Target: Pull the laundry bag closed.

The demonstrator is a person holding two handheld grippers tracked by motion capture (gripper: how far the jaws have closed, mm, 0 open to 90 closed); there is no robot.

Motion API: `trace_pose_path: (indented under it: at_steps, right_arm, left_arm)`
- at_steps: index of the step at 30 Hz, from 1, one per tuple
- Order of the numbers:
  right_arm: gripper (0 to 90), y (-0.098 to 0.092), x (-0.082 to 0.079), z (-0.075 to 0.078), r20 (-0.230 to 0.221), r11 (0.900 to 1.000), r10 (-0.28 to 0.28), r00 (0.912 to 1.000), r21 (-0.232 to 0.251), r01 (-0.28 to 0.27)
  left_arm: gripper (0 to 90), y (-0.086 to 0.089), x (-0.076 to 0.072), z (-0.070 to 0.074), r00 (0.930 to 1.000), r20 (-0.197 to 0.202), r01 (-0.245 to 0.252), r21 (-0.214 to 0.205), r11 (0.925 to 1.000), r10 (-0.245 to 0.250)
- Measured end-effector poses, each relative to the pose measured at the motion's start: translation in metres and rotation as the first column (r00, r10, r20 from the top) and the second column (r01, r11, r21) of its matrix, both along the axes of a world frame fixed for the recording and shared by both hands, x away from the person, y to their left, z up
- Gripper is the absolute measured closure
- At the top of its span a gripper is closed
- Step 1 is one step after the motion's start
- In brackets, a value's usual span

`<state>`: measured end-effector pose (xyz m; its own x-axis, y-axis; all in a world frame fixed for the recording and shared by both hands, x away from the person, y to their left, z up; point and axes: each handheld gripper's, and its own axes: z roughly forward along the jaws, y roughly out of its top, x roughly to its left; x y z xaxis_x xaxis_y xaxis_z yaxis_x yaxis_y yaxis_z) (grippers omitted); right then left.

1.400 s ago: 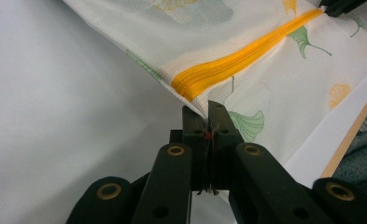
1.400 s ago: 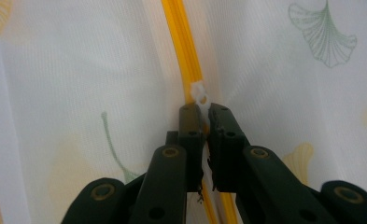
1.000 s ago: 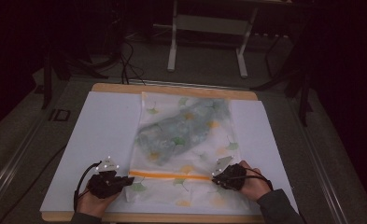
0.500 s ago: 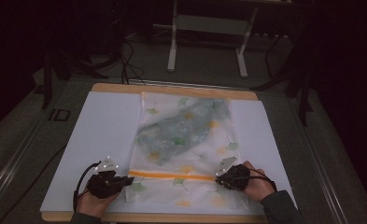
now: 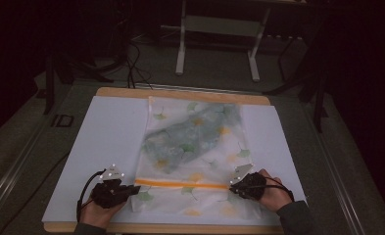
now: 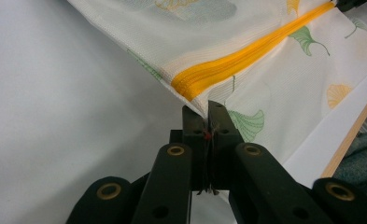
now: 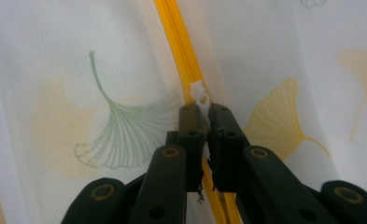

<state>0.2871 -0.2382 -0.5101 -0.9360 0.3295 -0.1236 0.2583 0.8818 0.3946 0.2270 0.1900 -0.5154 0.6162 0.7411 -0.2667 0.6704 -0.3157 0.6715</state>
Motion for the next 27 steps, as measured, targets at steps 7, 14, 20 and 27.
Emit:
trace_pose_path:
  at_steps: [7,14,20,27]
  right_arm:
    - [84.7,-0.005,-0.001,0.001,-0.003,0.9999,-0.01,0.9999,0.002,0.01]
    - [84.7,-0.007,-0.001,0.002,-0.004,0.9999,-0.011,0.9999,-0.003,0.011]
    - [84.7,-0.012,-0.001,0.002,-0.004,0.9997,-0.023,0.9997,-0.003,0.023]
    - [84.7,-0.019,-0.001,0.002,-0.009,0.9996,-0.027,0.9996,-0.001,0.027]
  left_arm:
    - [88.1,0.0,0.0,0.0,1.0,-0.001,0.0,0.0,1.0,0.0]
    - [88.1,0.0,0.0,0.0,1.0,0.0,0.0,0.002,1.0,0.0]
    - [88.1,0.001,0.0,0.0,1.0,0.002,-0.001,0.001,1.0,0.001]
    - [88.1,0.001,0.0,0.0,1.0,0.002,-0.001,0.005,1.0,0.001]
